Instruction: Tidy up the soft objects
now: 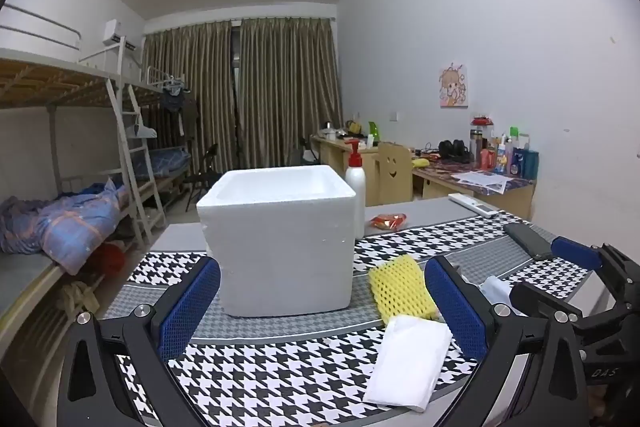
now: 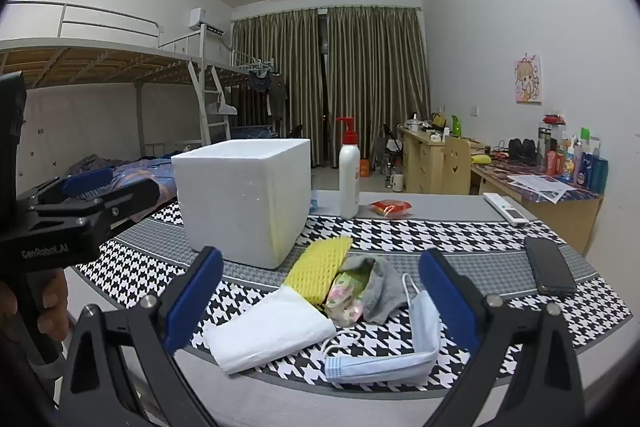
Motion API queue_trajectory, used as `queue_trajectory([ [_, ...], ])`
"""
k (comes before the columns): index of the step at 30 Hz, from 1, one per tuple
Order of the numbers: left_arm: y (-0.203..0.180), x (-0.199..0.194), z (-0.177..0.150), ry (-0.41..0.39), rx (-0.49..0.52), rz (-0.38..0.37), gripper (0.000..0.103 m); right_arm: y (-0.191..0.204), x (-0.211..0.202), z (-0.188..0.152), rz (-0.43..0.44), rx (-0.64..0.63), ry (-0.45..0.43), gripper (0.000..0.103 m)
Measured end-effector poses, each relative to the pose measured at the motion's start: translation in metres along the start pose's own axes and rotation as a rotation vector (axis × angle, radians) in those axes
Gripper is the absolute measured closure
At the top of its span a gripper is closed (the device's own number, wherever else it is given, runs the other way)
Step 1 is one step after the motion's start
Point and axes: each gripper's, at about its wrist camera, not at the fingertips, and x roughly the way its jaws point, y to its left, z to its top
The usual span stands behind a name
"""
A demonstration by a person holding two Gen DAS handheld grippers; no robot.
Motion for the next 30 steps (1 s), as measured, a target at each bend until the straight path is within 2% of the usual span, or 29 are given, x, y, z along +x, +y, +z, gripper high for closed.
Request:
queue_trajectory([
  [3,0.0,-0.001,-0.001,-0.003,-0.005,0.017,0.001,0.0,-0.001,0.001,-0.001,-0.006,-0.002,0.003],
  [6,-0.005,0.007,0.0,0.019,-0.004,0.001,0.001,-0.001,-0.002,0.001,-0.004,-0.008,-0.008,0.003],
  [10,-0.006,0.002,0.001,0.003,-0.013,0.004,0.001,-0.002,-0.003,0.001,-0.003,-0.008,-0.009,0.003],
  [30,0.0,0.001,0.001,0.027,-0.029,-0.003,0.001,-0.006,-0.009,0.005,-0.014,-0.01,-0.02,0.003],
])
